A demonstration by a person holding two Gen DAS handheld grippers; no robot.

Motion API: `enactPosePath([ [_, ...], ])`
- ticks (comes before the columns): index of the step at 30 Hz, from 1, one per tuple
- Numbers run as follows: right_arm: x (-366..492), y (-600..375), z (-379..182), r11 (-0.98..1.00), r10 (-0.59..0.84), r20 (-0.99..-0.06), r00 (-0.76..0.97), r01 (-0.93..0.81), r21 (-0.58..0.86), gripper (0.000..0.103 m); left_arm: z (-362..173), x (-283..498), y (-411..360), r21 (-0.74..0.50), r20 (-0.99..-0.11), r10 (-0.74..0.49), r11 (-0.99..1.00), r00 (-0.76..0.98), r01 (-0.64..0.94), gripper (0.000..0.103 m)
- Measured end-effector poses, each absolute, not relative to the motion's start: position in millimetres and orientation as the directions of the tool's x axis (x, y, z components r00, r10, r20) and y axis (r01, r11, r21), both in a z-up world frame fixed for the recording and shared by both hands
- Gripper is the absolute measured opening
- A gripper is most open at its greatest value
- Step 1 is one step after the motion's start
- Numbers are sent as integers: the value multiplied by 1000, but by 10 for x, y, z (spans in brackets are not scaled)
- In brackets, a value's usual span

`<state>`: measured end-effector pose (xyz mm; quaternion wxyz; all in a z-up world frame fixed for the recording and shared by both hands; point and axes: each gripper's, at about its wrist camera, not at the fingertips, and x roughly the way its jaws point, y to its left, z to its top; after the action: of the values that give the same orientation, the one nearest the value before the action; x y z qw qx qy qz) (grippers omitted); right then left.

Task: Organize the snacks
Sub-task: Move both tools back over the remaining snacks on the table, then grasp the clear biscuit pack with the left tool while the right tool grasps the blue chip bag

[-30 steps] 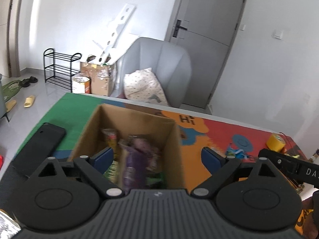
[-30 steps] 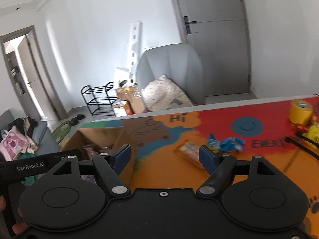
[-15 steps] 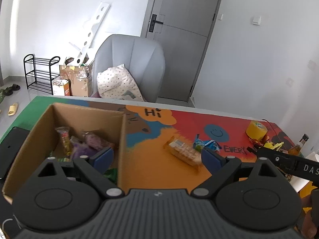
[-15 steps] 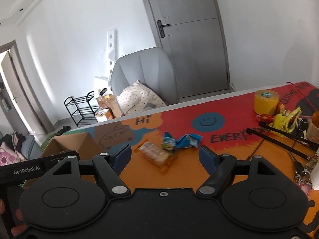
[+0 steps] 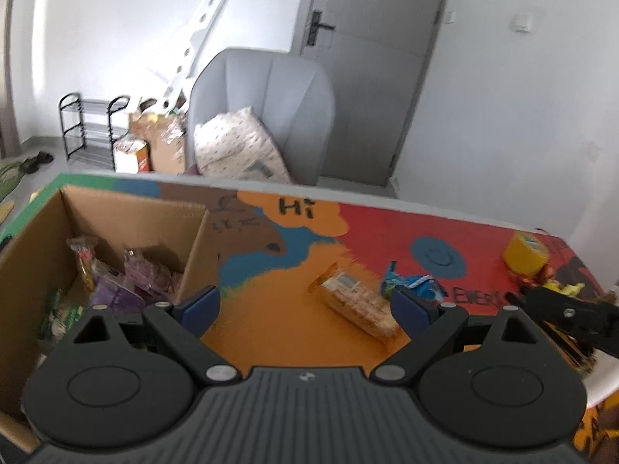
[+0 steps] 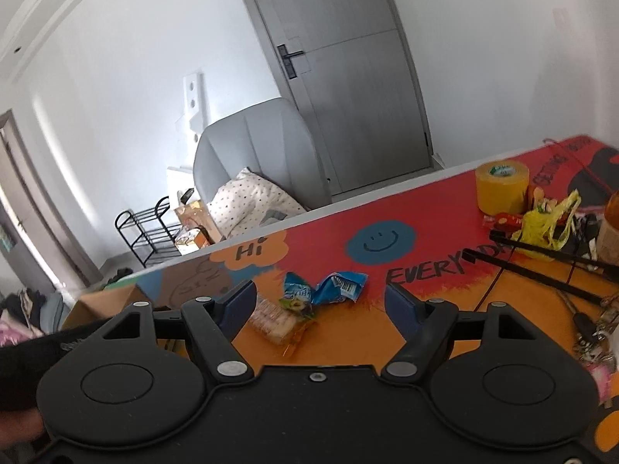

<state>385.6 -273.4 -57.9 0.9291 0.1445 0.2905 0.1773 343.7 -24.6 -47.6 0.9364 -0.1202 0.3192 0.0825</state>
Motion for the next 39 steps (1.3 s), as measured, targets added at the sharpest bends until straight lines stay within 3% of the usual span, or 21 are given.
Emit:
enactPosePath([
  [16,4308,-2748,-943,887,418,-513,750,-215,408,74,-645,3938,-404,-120,-603,152,953,783,-278,91],
  [25,4616,-2656,-1110,874,447,-532,719,-226,430,73,-852,4233,-500,-111,-645,158,948,748,-297,73],
  [39,4988,-2472,-1340,891,437,-586,682,-241,384,71,-1154,4537,-618,-33,-724,173,958,668,-284,76],
])
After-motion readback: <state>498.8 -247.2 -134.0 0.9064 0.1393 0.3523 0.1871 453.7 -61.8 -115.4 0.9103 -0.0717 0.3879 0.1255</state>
